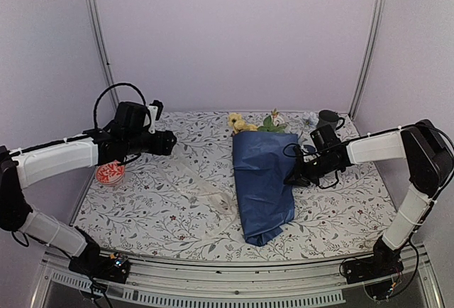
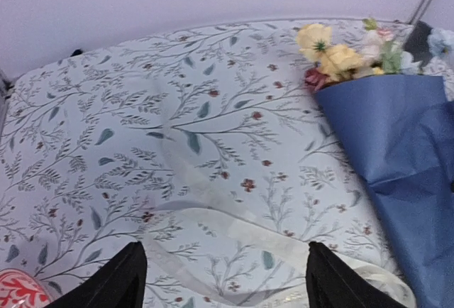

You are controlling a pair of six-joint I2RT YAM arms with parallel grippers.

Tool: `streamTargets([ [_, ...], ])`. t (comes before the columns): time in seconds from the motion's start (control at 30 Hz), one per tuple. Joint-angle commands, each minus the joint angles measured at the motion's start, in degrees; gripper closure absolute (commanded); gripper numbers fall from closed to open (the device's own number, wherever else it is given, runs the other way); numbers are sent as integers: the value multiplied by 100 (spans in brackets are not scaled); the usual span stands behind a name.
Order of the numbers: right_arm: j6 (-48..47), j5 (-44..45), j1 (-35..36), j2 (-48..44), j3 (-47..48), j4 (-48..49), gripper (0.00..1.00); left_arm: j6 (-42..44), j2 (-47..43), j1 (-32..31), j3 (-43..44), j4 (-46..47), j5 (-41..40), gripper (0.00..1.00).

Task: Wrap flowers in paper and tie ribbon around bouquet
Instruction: Place the ribbon at the center of the board, then pick up the ribbon from the center of the board.

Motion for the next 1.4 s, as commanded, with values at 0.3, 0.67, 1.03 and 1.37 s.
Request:
streamTargets([
  [0.3,-23,93,-15,116,202,-122,100,626,780,-2849,-91,-832,2523,45],
  [0.67,21,70,-12,76,221,-159,100,797,2481,-3437,512,-1120,2158,41],
  [1.03,-20,46,-10,82,287,-196,100,816,2824,-3433,716,-1404,1195,61],
  [1.37,-77,-6,-11,60,397,-303,100,869,2801,-3432,652,-1204,729,100],
])
